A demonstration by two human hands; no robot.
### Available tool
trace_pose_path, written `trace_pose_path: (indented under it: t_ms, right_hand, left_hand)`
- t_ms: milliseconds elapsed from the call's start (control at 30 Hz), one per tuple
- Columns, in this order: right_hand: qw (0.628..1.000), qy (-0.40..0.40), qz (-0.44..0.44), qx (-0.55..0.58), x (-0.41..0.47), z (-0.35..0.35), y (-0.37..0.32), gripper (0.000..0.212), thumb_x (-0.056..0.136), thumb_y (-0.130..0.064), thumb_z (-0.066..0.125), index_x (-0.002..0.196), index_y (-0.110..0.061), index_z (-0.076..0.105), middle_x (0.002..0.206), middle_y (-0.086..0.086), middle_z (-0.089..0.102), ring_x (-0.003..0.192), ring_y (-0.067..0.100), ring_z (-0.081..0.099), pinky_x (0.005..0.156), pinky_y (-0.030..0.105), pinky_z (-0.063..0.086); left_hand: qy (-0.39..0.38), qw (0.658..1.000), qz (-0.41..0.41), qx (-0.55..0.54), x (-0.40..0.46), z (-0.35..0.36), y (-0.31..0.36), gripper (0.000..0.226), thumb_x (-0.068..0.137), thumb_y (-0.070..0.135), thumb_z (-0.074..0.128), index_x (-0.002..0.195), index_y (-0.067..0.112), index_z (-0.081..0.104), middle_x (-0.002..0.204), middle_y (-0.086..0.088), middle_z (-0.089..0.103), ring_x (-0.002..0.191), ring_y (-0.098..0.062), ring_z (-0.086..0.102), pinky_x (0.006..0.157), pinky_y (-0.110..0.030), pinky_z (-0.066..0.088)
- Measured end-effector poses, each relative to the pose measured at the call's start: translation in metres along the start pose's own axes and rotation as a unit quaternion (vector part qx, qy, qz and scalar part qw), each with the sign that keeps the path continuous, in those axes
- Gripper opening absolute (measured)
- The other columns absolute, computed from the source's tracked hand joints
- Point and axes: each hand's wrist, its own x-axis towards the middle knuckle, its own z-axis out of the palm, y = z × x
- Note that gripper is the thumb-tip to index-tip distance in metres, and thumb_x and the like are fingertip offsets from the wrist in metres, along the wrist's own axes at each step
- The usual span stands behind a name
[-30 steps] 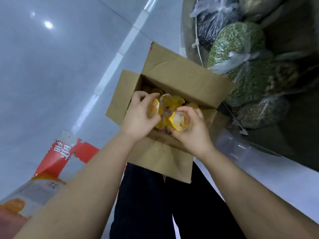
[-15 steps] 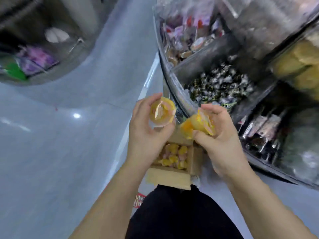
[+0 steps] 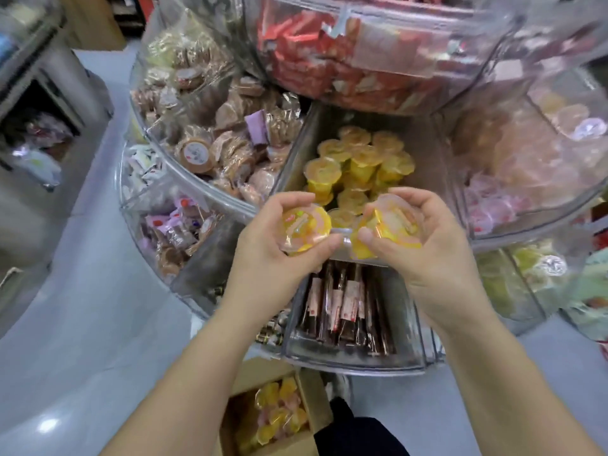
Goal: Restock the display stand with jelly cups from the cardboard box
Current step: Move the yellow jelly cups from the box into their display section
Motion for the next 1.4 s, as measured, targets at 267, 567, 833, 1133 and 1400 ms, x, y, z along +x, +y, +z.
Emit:
trace_pose_path:
  t_ms: [267,567,833,1133,1400]
  right_hand:
    - [0.966,-0.031,0.021,-0.254,0.087,-0.049,0.016,0.058,0.065,-0.027,0.082,0.116,-0.029,0.054,0.117,0.000,0.061,0.110,0.016,0.057,0.095,0.032,0.046]
    - [0.891,-0.041,0.037,-0.452,0.110,-0.047,0.040,0.053,0.078,-0.003,0.062,0.126,-0.010,0.040,0.127,0.012,0.038,0.107,0.035,0.053,0.083,0.035,0.041]
    - [0.880,-0.019,0.049,-0.472,0.108,-0.040,0.048,0.061,0.076,0.002,0.061,0.129,-0.017,0.038,0.121,0.013,0.042,0.099,0.038,0.055,0.076,0.039,0.044]
    - [0.895,-0.004,0.088,-0.437,0.112,-0.038,0.053,0.058,0.080,-0.015,0.066,0.126,-0.012,0.033,0.115,0.016,0.058,0.100,0.038,0.057,0.073,0.035,0.042]
    - [0.887,-0.025,0.095,-0.450,0.109,-0.040,0.047,0.069,0.078,-0.014,0.069,0.135,-0.011,0.029,0.125,0.016,0.051,0.111,0.035,0.053,0.086,0.037,0.045]
  left_hand:
    - [-0.106,0.978,0.076,0.161,0.093,0.045,0.004,0.046,0.071,0.027,0.079,0.112,0.018,0.059,0.106,0.001,0.043,0.098,0.007,0.042,0.085,0.000,0.033]
    - [-0.242,0.900,0.076,0.356,0.139,0.078,-0.028,0.061,0.069,0.018,0.077,0.123,0.007,0.050,0.124,-0.014,0.043,0.113,-0.032,0.049,0.094,-0.043,0.043]
    - [-0.221,0.887,0.107,0.392,0.139,0.074,-0.043,0.060,0.066,0.015,0.076,0.122,0.015,0.056,0.117,-0.010,0.054,0.109,-0.030,0.049,0.089,-0.041,0.043]
    - [-0.217,0.881,0.115,0.404,0.140,0.073,-0.048,0.055,0.062,0.012,0.077,0.113,0.013,0.057,0.115,-0.009,0.053,0.106,-0.030,0.048,0.085,-0.045,0.044]
    - [-0.222,0.895,0.080,0.378,0.141,0.072,-0.045,0.055,0.064,0.017,0.080,0.113,0.016,0.054,0.117,-0.006,0.047,0.111,-0.024,0.043,0.088,-0.040,0.042]
